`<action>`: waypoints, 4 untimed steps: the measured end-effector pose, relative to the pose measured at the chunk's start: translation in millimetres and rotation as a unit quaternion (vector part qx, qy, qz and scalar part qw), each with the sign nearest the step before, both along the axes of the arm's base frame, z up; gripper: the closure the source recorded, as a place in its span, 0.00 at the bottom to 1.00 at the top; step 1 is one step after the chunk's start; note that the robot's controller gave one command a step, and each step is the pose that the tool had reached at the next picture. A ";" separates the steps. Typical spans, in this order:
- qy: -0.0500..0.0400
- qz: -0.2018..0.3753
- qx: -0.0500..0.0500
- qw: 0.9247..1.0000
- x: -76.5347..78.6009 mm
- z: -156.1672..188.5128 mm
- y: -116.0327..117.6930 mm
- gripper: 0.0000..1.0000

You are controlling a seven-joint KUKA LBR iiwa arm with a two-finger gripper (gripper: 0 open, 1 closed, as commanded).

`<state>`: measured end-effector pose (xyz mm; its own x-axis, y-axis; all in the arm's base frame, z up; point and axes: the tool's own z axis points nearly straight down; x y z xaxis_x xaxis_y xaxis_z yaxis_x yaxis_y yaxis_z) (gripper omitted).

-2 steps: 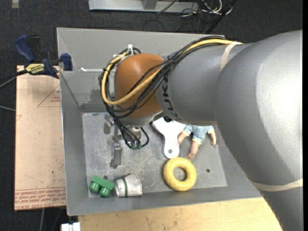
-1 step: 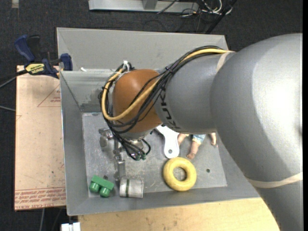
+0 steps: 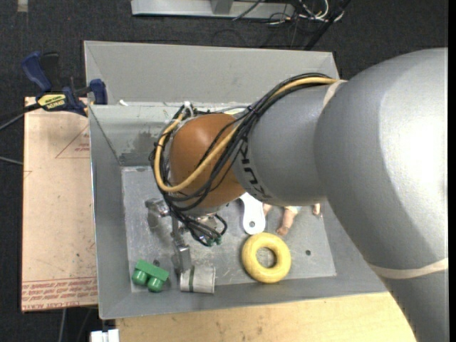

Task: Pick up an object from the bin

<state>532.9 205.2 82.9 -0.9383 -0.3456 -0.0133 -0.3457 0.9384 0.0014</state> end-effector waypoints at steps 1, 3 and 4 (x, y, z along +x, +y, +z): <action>0.001 -0.121 0.002 0.993 -13.8 -3.2 6.6 0.00; -0.003 0.078 0.001 0.997 -18.8 -6.5 26.1 0.00; -0.001 0.169 -0.001 0.986 -24.0 -9.1 31.1 0.00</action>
Offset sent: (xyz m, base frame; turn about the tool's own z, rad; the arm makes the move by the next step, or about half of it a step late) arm -0.0195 0.0282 -0.0129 -0.1533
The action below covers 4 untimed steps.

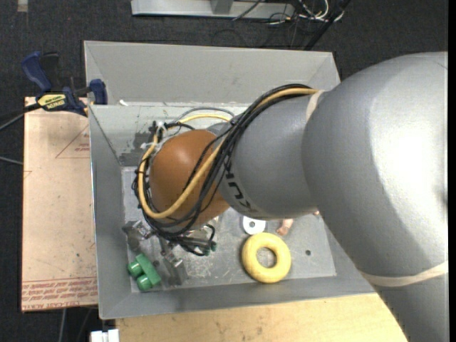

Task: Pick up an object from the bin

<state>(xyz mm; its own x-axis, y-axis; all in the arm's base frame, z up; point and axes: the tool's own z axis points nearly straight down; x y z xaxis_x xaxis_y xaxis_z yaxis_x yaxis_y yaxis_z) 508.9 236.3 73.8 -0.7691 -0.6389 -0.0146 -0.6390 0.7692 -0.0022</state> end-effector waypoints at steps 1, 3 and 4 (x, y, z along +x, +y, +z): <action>0.002 -0.126 0.002 0.992 -6.7 -1.7 5.7 0.00; -0.005 -0.046 0.001 0.999 -13.3 -0.9 13.1 1.00; -0.005 -0.046 0.001 0.999 -13.2 -0.9 13.1 1.00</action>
Offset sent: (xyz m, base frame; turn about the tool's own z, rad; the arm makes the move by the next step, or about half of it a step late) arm -0.0185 0.0156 -0.0035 0.0849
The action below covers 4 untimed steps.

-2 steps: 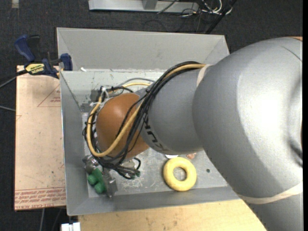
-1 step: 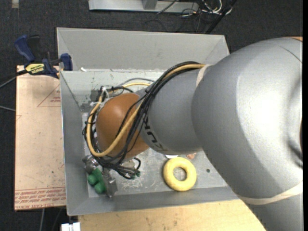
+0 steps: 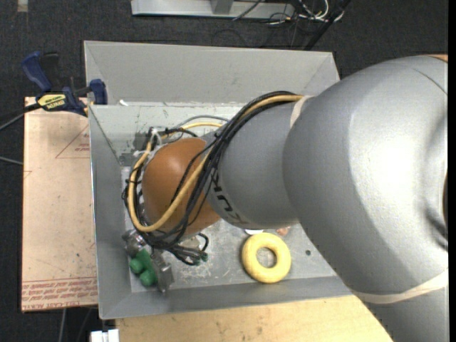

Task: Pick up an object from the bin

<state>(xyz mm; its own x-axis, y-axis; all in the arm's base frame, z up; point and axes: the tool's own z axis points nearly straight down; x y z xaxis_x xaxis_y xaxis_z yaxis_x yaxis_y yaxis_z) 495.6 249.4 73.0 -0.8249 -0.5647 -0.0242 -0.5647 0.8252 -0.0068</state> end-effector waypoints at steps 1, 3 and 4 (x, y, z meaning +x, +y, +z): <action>0.000 0.000 0.000 1.000 0.0 0.0 0.0 1.00; 0.000 0.000 0.000 1.000 0.0 0.0 0.0 1.00; 0.000 0.000 0.000 1.000 0.0 0.0 0.0 1.00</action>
Offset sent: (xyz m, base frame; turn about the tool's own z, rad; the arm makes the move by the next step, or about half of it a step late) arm 0.0000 0.0000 0.0000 0.0000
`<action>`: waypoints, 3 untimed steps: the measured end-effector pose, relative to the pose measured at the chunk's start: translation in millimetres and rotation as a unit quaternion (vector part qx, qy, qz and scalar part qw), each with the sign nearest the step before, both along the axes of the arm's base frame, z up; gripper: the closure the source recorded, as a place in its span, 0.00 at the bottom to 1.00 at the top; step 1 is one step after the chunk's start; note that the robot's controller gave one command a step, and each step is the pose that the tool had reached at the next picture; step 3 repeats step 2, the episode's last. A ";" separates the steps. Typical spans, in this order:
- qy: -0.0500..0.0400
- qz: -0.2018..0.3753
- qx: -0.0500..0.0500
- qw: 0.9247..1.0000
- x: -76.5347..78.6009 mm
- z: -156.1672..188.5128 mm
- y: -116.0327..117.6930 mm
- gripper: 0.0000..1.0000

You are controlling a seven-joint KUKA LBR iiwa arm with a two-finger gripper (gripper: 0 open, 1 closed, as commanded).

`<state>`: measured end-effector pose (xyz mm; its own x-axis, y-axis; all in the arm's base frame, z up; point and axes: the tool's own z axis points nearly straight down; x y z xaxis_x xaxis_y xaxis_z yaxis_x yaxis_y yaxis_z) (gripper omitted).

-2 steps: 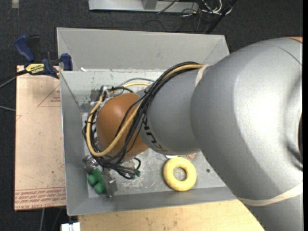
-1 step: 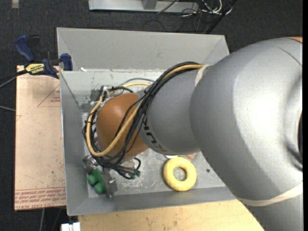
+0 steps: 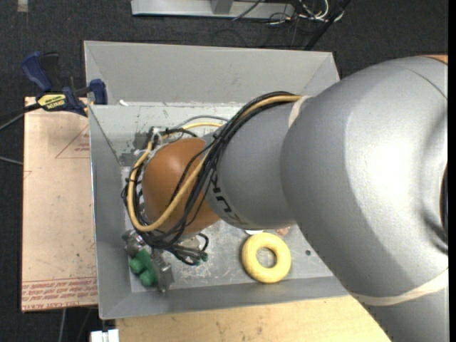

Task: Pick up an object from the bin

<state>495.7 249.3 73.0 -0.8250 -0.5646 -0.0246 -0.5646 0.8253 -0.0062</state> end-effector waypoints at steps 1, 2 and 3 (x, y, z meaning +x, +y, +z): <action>0.000 0.000 0.000 1.000 0.0 0.0 0.0 1.00; 0.000 0.000 0.000 1.000 0.0 0.0 0.0 1.00; 0.000 0.000 0.000 1.000 0.0 0.0 0.0 1.00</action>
Offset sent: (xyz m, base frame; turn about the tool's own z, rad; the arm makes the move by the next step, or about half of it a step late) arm 0.0000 0.0000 0.0000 0.0000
